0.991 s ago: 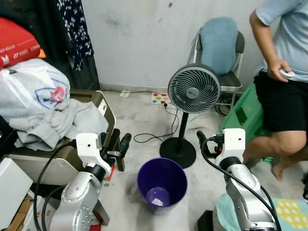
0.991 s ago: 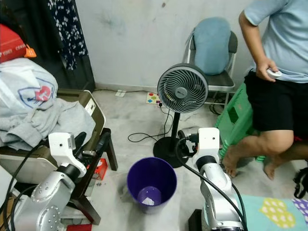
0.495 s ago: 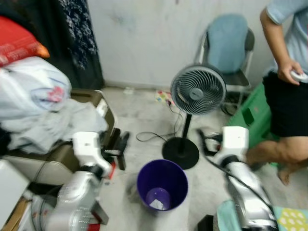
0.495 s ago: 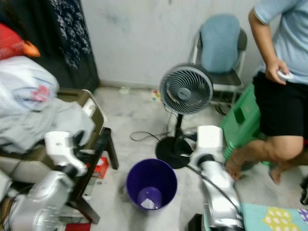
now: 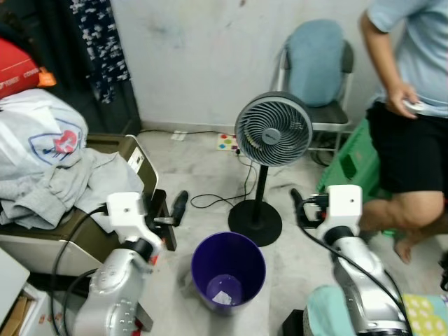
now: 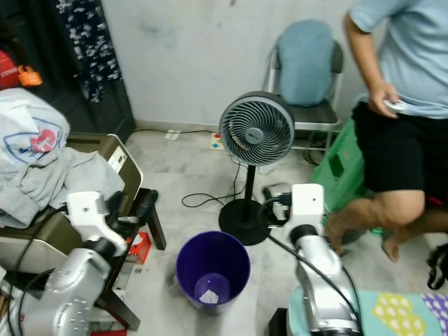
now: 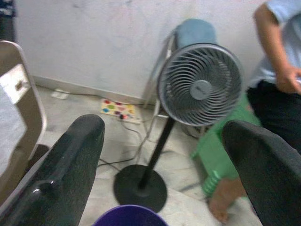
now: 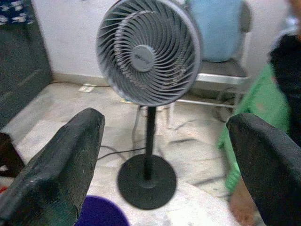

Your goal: Clean up the room

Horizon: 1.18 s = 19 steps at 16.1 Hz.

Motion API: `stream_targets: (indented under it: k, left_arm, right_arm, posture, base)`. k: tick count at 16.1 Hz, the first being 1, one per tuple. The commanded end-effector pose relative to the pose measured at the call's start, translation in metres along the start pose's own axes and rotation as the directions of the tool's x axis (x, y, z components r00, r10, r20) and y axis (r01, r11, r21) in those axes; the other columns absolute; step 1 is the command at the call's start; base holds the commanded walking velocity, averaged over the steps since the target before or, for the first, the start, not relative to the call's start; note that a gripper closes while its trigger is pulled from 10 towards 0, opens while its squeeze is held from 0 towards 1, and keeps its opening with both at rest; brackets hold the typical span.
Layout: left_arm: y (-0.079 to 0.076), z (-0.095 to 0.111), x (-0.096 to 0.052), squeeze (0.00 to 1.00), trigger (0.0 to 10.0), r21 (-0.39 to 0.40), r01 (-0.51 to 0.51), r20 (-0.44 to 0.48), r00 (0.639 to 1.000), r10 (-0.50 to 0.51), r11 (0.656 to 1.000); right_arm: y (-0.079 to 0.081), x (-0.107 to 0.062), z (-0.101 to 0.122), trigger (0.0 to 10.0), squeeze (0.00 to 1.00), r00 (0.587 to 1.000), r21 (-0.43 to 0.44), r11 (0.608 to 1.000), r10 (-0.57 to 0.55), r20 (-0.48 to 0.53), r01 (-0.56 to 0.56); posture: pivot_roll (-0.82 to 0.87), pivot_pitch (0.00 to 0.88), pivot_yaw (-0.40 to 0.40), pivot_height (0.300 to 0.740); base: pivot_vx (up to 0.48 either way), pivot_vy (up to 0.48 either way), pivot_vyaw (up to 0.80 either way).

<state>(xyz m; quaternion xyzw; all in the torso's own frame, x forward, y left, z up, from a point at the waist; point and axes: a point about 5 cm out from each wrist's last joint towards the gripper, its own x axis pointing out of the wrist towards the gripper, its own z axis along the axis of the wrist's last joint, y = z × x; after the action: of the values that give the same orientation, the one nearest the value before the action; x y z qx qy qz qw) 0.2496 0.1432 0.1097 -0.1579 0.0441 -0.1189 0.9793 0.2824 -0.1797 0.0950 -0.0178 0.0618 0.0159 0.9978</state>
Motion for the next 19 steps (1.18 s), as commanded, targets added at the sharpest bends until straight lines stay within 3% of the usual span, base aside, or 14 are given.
stream_targets:
  k: [1, 4, 9, 15, 19]
  left_arm:
    - [0.0062, 0.0022, -0.0011, 0.00, 10.0, 0.016, -0.024, -0.004, 1.000, 0.024, 1.000]
    - [0.0062, 0.0024, -0.0009, 0.00, 10.0, 0.018, -0.023, -0.006, 1.000, 0.024, 1.000]
    - [0.0002, 0.0041, -0.0022, 0.00, 10.0, 0.006, 0.041, 0.015, 0.999, -0.041, 0.999]
    - [0.0019, 0.0035, -0.0022, 0.00, 10.0, 0.008, 0.027, 0.012, 1.000, -0.027, 1.000]
    - [0.0019, 0.0032, -0.0026, 0.00, 10.0, 0.011, 0.026, 0.008, 1.000, -0.026, 1.000]
  right_arm:
    - [0.0041, 0.0012, 0.0020, 10.0, 0.00, 1.000, 0.008, 1.000, 0.008, 0.008, -0.008]
    - [0.0043, 0.0014, 0.0017, 10.0, 0.00, 1.000, 0.009, 1.000, 0.008, 0.008, -0.008]
    - [0.0045, 0.0018, 0.0013, 10.0, 0.00, 1.000, 0.010, 1.000, 0.009, 0.009, -0.009]
    - [0.0050, 0.0020, 0.0006, 10.0, 0.00, 1.000, 0.009, 1.000, 0.011, 0.007, -0.011]
    - [0.0050, 0.0018, -0.0002, 10.0, 0.00, 1.000, 0.014, 1.000, 0.013, 0.002, -0.013]
  posture:
    - [-0.11, 0.000, -0.011, 0.740]
    - [-0.11, 0.000, -0.010, 0.740]
    - [-0.11, 0.000, -0.010, 0.740]
    - [-0.12, 0.000, -0.009, 0.740]
    - [-0.11, 0.000, -0.009, 0.740]
  base:
    - [0.000, 0.480, -0.80]
    - [0.000, 0.403, -0.80]
    - [0.000, 0.000, 0.00]
    - [0.000, 0.000, 0.00]
    - [0.000, 0.000, -0.80]
